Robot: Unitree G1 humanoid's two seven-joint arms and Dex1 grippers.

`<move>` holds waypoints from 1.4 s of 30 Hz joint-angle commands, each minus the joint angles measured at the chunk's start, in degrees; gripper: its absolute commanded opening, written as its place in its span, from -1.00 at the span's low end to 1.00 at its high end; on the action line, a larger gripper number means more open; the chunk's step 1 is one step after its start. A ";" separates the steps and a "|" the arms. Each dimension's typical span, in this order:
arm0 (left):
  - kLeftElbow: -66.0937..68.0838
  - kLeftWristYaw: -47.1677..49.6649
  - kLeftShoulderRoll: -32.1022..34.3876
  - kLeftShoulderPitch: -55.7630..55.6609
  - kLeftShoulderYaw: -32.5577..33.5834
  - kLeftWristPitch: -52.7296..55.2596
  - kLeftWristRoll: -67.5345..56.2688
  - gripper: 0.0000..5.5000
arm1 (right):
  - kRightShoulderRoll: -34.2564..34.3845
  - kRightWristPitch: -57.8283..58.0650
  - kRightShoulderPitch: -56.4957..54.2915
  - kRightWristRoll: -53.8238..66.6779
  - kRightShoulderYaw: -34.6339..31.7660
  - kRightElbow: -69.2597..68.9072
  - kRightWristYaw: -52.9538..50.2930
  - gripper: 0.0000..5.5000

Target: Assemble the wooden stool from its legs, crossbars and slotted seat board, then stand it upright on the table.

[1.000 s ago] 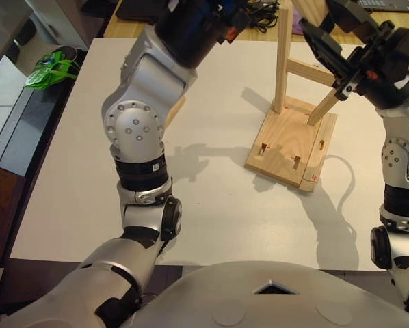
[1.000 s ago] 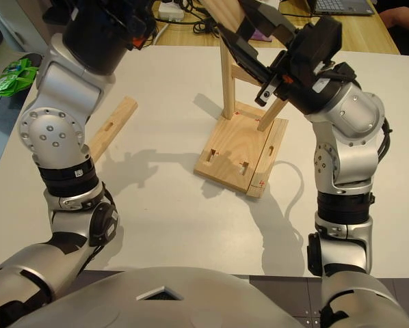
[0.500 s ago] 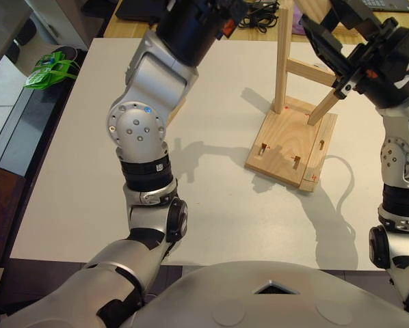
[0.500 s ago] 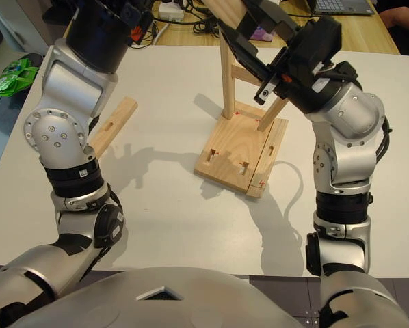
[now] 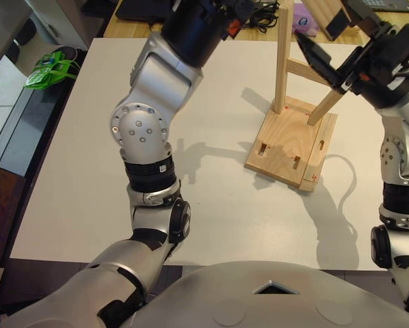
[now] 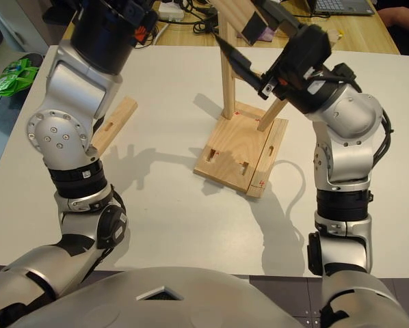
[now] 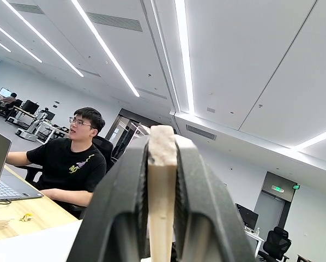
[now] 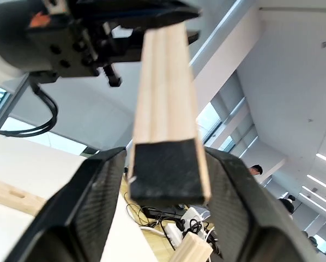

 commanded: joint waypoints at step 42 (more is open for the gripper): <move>40.78 -23.87 25.48 16.66 4.06 -40.67 43.94 -0.85 | -25.35 16.10 35.55 1.03 -6.10 -5.97 19.32 0.82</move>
